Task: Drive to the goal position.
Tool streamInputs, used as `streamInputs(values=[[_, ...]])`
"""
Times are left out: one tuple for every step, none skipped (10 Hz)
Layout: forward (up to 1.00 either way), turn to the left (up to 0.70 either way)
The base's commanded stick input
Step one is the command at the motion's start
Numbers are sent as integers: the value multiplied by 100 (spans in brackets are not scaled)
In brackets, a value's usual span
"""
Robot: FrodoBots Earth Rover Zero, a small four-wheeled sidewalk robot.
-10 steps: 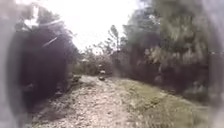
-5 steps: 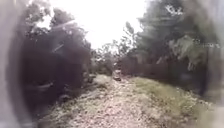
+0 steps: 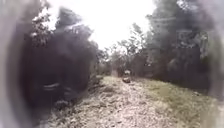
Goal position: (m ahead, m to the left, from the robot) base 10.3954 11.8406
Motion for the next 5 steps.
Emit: streamInputs(values=[[82,0],[74,0],[72,0],[72,0],[72,-32]])
